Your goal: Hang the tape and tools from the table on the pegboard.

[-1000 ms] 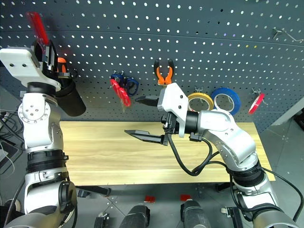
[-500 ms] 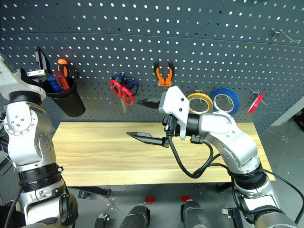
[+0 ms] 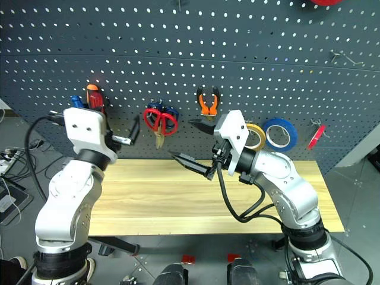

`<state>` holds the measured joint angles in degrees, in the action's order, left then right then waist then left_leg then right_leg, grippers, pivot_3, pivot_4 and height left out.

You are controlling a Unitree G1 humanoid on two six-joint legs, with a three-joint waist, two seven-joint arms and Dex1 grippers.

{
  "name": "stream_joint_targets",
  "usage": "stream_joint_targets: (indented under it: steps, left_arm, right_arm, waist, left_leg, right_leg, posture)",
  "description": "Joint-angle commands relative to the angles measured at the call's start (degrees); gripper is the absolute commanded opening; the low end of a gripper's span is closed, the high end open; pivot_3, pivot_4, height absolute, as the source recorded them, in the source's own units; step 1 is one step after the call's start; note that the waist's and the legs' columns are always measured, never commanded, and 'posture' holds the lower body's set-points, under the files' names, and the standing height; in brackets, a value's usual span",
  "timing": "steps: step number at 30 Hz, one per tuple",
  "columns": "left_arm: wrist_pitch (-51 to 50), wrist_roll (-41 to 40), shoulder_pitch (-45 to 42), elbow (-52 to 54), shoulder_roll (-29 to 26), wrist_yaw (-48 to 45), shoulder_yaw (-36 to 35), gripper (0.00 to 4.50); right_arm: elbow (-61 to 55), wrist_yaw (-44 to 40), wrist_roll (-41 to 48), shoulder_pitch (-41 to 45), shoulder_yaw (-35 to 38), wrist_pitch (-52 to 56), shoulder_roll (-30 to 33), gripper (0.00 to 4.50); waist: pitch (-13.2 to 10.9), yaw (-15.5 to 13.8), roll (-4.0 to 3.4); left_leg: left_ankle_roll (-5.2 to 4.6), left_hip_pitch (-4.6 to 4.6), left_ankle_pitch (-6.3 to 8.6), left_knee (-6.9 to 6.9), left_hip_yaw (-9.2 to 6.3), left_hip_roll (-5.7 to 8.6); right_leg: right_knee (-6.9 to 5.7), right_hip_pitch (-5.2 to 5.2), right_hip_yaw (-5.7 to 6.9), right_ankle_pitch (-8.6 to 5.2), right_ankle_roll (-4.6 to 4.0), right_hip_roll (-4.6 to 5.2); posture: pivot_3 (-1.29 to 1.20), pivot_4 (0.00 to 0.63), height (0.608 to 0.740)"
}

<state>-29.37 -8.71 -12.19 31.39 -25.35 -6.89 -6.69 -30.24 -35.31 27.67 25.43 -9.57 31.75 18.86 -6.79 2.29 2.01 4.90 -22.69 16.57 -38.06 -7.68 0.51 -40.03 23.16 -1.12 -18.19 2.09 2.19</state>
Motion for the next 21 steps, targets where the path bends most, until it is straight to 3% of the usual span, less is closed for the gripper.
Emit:
stream_joint_targets:
  steps: [1, 6, 11, 13, 21]
  left_arm:
    - [2.94, 0.72, 6.02, -0.36, 1.25, -0.99, -1.03, 4.45]
    - [6.66, 1.47, 15.45, -5.08, 4.72, 0.82, -4.23, 4.45]
    - [10.48, 2.05, 23.79, -8.67, 8.86, 1.64, -5.62, 4.45]
    - [12.51, 2.81, 25.32, -10.44, 9.77, 1.96, -5.63, 4.45]
    - [17.26, 4.31, 24.48, -14.23, 10.17, 1.65, -5.58, 4.45]
  right_arm:
    - [-1.58, 2.37, -4.25, -5.26, 0.79, -4.69, 1.03, 4.5]
    - [5.69, 6.21, -13.66, -12.88, 0.7, -15.01, 1.13, 4.5]
    - [20.51, 11.63, -20.97, -19.73, 2.26, -26.92, -0.38, 4.5]
    - [25.99, 13.04, -21.86, -21.48, 2.92, -29.22, -1.36, 4.5]
    - [37.41, 15.4, -24.98, -23.35, 3.26, -36.19, -3.36, 4.5]
  waist:
    - [0.41, -0.15, -0.18]
    - [1.41, -0.5, -0.49]
    - [2.15, -1.16, -0.63]
    - [2.78, -1.88, -0.69]
    - [4.57, -3.27, -0.87]
  left_leg:
    - [-0.01, 0.03, 0.0, 0.02, 0.04, 0.01]
    - [-0.17, 0.37, 0.09, 0.1, 0.25, 0.1]
    - [-0.48, 1.37, 0.3, 0.18, 0.3, 0.1]
    - [-0.72, 1.87, 0.44, 0.29, 0.36, 0.13]
    - [-0.97, 2.2, 0.61, 0.23, 0.91, 0.12]
  right_leg:
    - [0.02, -0.01, -0.04, 0.0, 0.0, 0.0]
    - [0.03, -0.26, -0.23, -0.01, 0.0, -0.06]
    - [0.38, -1.37, -0.33, -0.05, 0.01, -0.13]
    - [0.66, -1.91, -0.41, -0.05, 0.02, -0.13]
    - [0.63, -1.99, -1.05, -0.02, 0.09, -0.24]
  posture:
    - [0.03, 0.07, 0.74]
    - [0.03, 0.062, 0.74]
    - [0.05, 0.031, 0.74]
    - [0.06, 0.022, 0.74]
    - [0.07, 0.0, 0.74]
